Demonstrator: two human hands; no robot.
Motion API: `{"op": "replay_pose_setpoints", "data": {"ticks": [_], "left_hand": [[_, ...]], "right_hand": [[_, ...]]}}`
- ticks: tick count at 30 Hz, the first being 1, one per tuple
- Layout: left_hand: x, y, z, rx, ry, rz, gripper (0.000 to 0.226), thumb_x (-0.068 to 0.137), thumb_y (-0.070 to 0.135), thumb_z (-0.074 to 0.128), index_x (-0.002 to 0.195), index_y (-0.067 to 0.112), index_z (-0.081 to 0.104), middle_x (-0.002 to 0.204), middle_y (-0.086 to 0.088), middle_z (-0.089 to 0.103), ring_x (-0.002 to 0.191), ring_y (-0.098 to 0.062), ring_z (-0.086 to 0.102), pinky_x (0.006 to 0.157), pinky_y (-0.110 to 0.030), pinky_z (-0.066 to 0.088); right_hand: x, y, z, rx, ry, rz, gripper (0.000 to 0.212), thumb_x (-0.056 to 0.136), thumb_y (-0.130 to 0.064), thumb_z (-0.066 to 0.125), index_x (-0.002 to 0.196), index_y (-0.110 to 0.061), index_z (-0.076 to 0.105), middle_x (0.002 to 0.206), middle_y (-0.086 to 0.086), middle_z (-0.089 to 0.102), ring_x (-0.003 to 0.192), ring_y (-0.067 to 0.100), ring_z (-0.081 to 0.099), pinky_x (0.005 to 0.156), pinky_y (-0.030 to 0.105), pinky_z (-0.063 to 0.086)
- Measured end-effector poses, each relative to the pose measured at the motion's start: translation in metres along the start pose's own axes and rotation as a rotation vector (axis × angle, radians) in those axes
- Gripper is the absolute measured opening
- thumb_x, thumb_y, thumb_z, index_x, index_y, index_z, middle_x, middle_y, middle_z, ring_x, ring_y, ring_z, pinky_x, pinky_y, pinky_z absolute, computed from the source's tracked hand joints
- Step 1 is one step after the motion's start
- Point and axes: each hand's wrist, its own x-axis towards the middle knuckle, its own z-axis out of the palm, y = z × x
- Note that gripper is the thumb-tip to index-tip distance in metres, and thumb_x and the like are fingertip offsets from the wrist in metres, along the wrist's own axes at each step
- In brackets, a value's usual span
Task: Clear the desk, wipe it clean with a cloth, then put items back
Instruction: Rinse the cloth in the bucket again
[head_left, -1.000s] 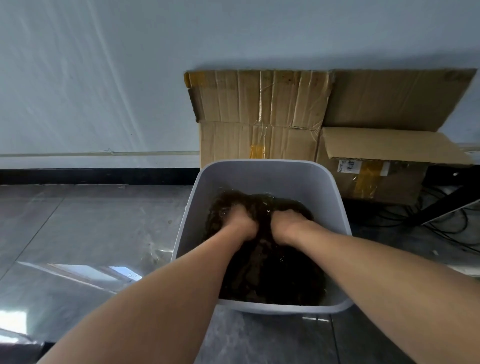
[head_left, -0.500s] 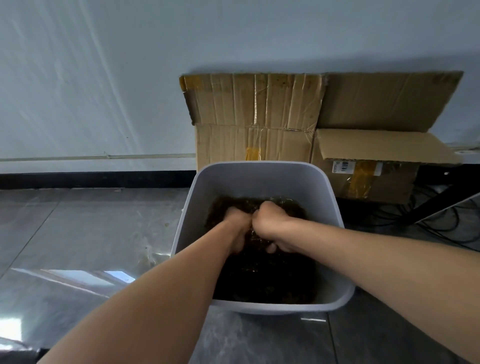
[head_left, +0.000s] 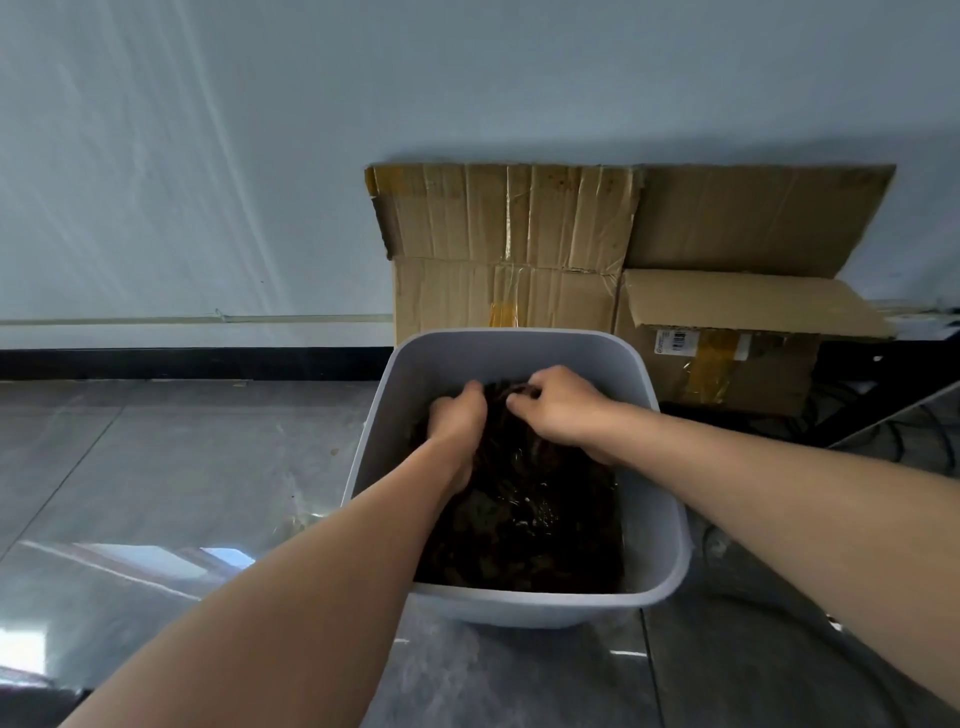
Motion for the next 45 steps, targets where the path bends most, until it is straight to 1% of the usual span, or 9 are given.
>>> {"op": "replay_pose_setpoints", "data": {"ticks": [6,9,15,20,27,30,38,42,45], "left_hand": [[-0.003,-0.001,-0.009,-0.062,-0.393,-0.366,0.047,0.096,0.051,0.046,0.115,0.014,0.068,0.111,-0.016,0.072,0.104,-0.036,0.066,0.086,-0.054,0.054],[-0.005,-0.001,-0.001,-0.035,-0.406,-0.308,0.035,0.101,0.035,0.053,0.119,0.009,0.067,0.107,-0.014,0.074,0.087,-0.029,0.072,0.073,-0.043,0.061],[0.012,-0.025,0.005,0.719,-0.018,0.227,0.033,0.094,0.029,0.061,0.122,0.013,0.059,0.120,-0.008,0.061,0.113,-0.029,0.058,0.100,-0.040,0.048],[0.025,-0.036,0.009,1.026,-0.174,0.246,0.031,0.097,0.026,0.050,0.120,0.012,0.065,0.129,-0.012,0.062,0.120,-0.032,0.057,0.105,-0.043,0.045],[0.017,-0.022,0.008,0.490,-0.394,-0.115,0.033,0.105,0.012,0.037,0.076,0.007,0.053,0.074,-0.008,0.054,0.055,-0.012,0.060,0.066,-0.030,0.056],[0.010,-0.011,0.007,0.289,-0.339,-0.177,0.029,0.105,0.014,0.034,0.083,0.009,0.052,0.070,-0.007,0.050,0.059,-0.018,0.050,0.039,-0.013,0.040],[-0.011,0.000,0.009,0.060,-0.440,-0.284,0.041,0.105,0.031,0.043,0.072,0.011,0.058,0.044,-0.005,0.059,0.031,-0.016,0.056,0.030,-0.017,0.040],[0.008,-0.017,0.011,0.289,-0.179,-0.076,0.018,0.093,0.021,0.058,0.100,0.006,0.067,0.076,-0.008,0.068,0.055,-0.021,0.065,0.042,-0.022,0.050],[0.011,-0.028,0.009,0.774,-0.064,0.158,0.032,0.093,0.026,0.059,0.120,0.010,0.062,0.116,-0.010,0.065,0.106,-0.030,0.064,0.090,-0.035,0.053]], "right_hand": [[0.002,0.000,0.004,0.522,0.045,0.264,0.028,0.098,-0.033,0.055,0.107,-0.007,0.059,0.102,0.016,0.065,0.091,0.034,0.066,0.069,0.050,0.062],[0.005,0.007,0.010,0.307,0.111,0.262,0.028,0.099,-0.029,0.056,0.113,-0.005,0.059,0.098,0.012,0.060,0.089,0.032,0.063,0.067,0.049,0.062],[0.011,0.018,0.021,-0.465,-0.139,0.099,0.067,0.095,-0.005,0.048,0.154,-0.014,0.018,0.126,0.017,0.055,0.102,0.033,0.063,0.075,0.041,0.057],[0.020,0.024,0.039,-0.661,-0.264,0.057,0.037,0.095,-0.012,0.051,0.132,-0.008,0.056,0.132,0.015,0.058,0.119,0.034,0.058,0.101,0.044,0.049],[0.023,0.010,0.043,-0.198,-0.147,0.209,0.014,0.099,-0.012,0.051,0.104,-0.004,0.061,0.111,0.016,0.065,0.088,0.028,0.063,0.064,0.031,0.049],[0.012,-0.002,0.045,0.083,-0.052,0.259,0.019,0.102,-0.018,0.043,0.091,-0.007,0.055,0.099,0.017,0.064,0.071,0.029,0.060,0.045,0.027,0.043],[0.008,0.013,0.024,-0.318,0.064,0.073,0.022,0.100,-0.010,0.038,0.116,-0.006,0.053,0.126,0.018,0.060,0.106,0.031,0.059,0.090,0.040,0.046],[0.009,0.022,0.030,-0.718,-0.146,-0.008,0.044,0.097,-0.007,0.048,0.140,-0.006,0.040,0.136,0.016,0.055,0.124,0.035,0.055,0.098,0.044,0.047],[0.014,0.027,0.042,-0.808,-0.235,0.007,0.048,0.098,-0.003,0.042,0.146,-0.007,0.039,0.141,0.014,0.052,0.129,0.035,0.052,0.100,0.046,0.046]]}}
